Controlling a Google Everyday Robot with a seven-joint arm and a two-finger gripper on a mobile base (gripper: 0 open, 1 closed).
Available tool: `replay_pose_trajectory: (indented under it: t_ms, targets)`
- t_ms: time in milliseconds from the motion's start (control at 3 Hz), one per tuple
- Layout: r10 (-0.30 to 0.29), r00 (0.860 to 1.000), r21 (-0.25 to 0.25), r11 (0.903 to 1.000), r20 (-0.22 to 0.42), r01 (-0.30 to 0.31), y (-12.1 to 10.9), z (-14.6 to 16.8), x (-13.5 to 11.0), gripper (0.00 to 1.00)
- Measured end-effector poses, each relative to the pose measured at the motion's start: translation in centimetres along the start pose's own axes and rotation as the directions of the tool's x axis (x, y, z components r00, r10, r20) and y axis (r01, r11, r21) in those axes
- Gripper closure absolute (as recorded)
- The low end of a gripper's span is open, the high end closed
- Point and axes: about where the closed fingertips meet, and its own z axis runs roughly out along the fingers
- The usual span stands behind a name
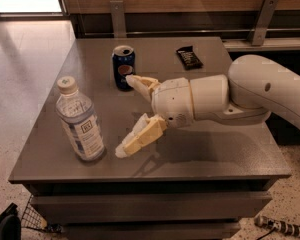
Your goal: Pick blue plastic bottle
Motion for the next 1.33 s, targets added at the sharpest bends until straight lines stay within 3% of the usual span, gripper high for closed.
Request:
replay_pose_trajectory:
  t_ms: [667, 1000, 1333]
  targets:
    - [-0.012, 0.99, -0.094, 0.9952, 0.143, 0.026, 0.3, 4.0, -1.0, 0.0]
    - [-0.006, 0.984, -0.14, 0.9897, 0.177, 0.031, 0.6, 5.8, -0.9, 0.0]
    - [-0.012, 0.984, -0.181, 0.9824, 0.179, 0.045, 1.3, 7.6, -1.1, 0.23]
